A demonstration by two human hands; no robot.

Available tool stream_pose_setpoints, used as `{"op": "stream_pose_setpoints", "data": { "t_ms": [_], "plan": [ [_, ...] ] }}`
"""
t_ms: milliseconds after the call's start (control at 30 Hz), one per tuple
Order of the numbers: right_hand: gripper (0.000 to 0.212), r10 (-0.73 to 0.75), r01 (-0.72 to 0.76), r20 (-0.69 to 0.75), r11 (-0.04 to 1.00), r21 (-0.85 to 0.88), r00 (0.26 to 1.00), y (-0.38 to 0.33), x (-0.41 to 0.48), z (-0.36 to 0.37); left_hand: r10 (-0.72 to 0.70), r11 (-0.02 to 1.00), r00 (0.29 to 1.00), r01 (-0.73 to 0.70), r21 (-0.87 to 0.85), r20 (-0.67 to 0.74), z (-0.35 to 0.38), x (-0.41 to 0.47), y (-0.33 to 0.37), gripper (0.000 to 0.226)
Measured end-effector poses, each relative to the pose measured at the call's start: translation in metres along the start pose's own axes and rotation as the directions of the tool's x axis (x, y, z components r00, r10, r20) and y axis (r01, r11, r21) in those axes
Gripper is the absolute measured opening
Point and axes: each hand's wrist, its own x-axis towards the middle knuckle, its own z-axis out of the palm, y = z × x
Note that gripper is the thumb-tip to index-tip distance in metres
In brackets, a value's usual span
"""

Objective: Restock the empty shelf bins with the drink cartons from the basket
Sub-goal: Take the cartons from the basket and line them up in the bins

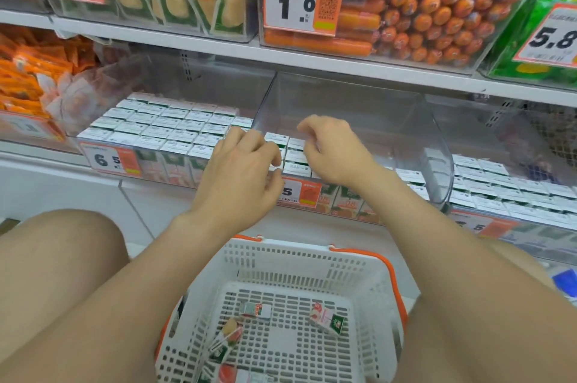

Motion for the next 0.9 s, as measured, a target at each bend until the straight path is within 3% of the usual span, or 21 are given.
{"op": "stream_pose_setpoints", "data": {
  "t_ms": [67,100,167,200,267,333,400,633,767,900],
  "plan": [
    [0.029,-0.073,0.082,-0.096,0.992,0.092,0.993,-0.021,-0.023,-0.011,0.003,0.998,1.0,-0.001,-0.065,0.021,-0.003,-0.008,0.007,0.005],
    [0.026,-0.105,0.112,-0.063,0.986,0.123,0.993,-0.03,-0.037,-0.015,-0.011,0.994,0.994,0.022,-0.108,0.105,-0.003,-0.013,0.008,0.004],
    [0.025,-0.141,0.127,0.163,0.987,0.094,0.977,-0.04,-0.065,-0.012,-0.013,0.984,0.923,0.079,-0.157,0.385,0.003,-0.025,0.009,0.004],
    [0.025,-0.135,0.127,0.314,0.991,0.043,0.94,-0.041,-0.079,-0.006,0.008,0.987,0.844,0.08,-0.141,0.536,0.008,-0.032,0.008,0.004],
    [0.024,-0.077,0.145,0.575,0.987,-0.073,0.815,-0.038,-0.105,0.015,0.037,0.995,0.621,0.049,-0.085,0.783,0.025,-0.048,0.008,0.008],
    [0.026,0.021,0.17,0.73,0.968,-0.187,0.683,-0.031,-0.129,0.039,0.015,0.999,0.401,0.028,-0.028,0.916,0.05,-0.066,0.007,0.02],
    [0.03,0.082,0.199,0.796,0.948,-0.247,0.599,-0.02,-0.149,0.064,-0.005,1.0,0.273,0.026,-0.003,0.962,0.083,-0.086,0.003,0.022],
    [0.03,0.243,-0.017,0.801,0.96,-0.28,0.548,0.039,-0.192,0.15,-0.051,0.997,0.173,0.067,0.04,0.984,0.17,-0.151,-0.016,0.008],
    [0.024,0.285,-0.119,0.803,0.957,-0.263,0.524,0.067,-0.203,0.18,-0.194,0.973,0.192,0.161,0.164,0.962,0.203,-0.186,-0.036,0.007],
    [0.032,0.35,-0.157,0.803,0.937,-0.313,0.482,0.092,-0.21,0.21,-0.259,0.95,0.224,0.236,0.205,0.94,0.233,-0.212,-0.05,0.041]
  ]
}}
